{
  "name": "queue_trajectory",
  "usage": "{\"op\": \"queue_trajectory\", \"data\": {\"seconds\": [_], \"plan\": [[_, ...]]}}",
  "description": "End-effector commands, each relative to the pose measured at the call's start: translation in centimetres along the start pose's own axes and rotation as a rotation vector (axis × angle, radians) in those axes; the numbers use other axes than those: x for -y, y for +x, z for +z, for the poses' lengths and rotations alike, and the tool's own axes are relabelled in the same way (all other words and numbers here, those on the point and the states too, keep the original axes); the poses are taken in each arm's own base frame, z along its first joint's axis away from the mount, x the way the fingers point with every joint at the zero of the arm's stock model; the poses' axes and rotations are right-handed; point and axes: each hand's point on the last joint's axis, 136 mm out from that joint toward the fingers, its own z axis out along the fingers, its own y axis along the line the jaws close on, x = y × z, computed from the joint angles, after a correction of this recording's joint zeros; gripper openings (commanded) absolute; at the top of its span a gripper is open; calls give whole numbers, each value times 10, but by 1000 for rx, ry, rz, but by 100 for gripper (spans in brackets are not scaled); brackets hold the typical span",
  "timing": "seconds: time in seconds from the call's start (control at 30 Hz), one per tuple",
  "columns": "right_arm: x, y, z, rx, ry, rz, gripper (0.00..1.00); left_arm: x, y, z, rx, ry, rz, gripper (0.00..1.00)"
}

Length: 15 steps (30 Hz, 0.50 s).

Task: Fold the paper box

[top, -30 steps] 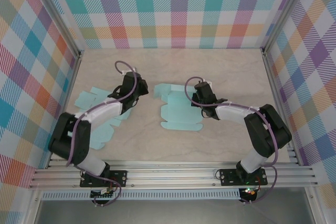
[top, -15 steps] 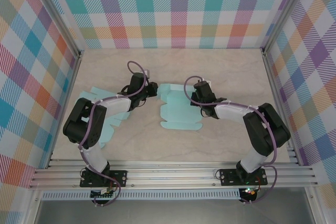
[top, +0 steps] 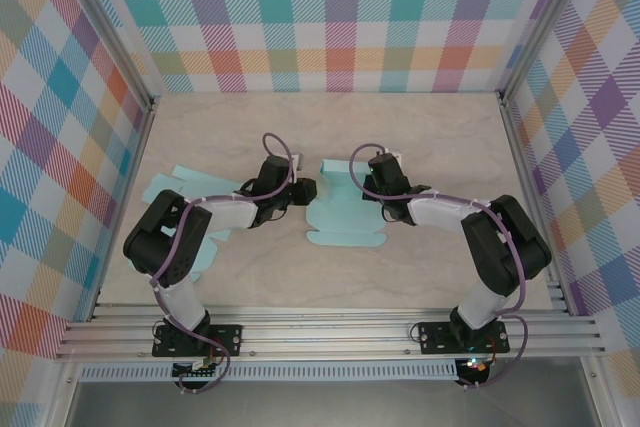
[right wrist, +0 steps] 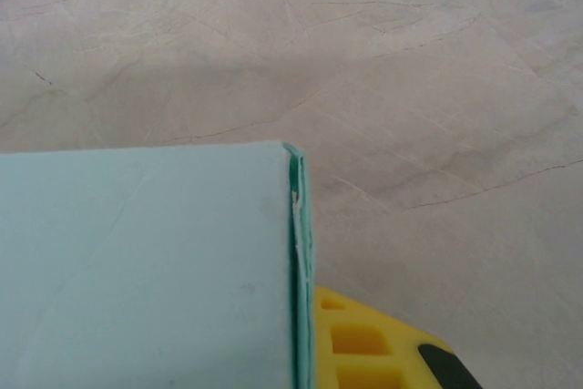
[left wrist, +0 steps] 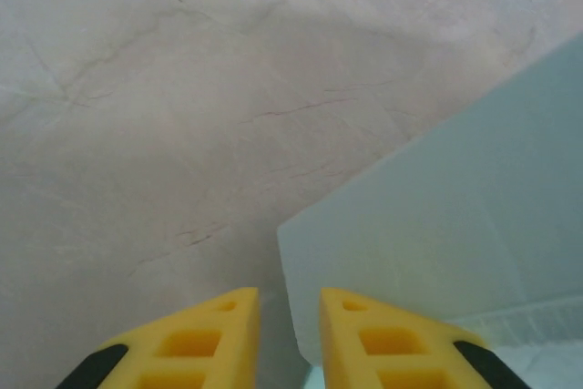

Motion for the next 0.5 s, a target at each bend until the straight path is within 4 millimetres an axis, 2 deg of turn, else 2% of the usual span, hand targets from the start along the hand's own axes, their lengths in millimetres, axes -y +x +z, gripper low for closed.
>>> {"op": "queue_trajectory", "data": {"seconds": [0.0, 0.07, 0.17, 0.3, 0.47], "plan": [[-8, 0, 2, -11, -24, -4, 0, 22, -17, -11, 49, 61, 121, 28], [-8, 1, 2, -13, -28, -5, 0, 29, -22, -11, 58, 80, 173, 34], [-8, 0, 2, -11, -27, -4, 0, 38, -26, -12, 68, 82, 253, 37], [-9, 0, 1, -11, -30, -7, 0, 44, -24, -15, 60, 78, 341, 38], [-8, 1, 1, -14, -27, -17, 0, 42, -18, -19, 30, 61, 412, 38]]}}
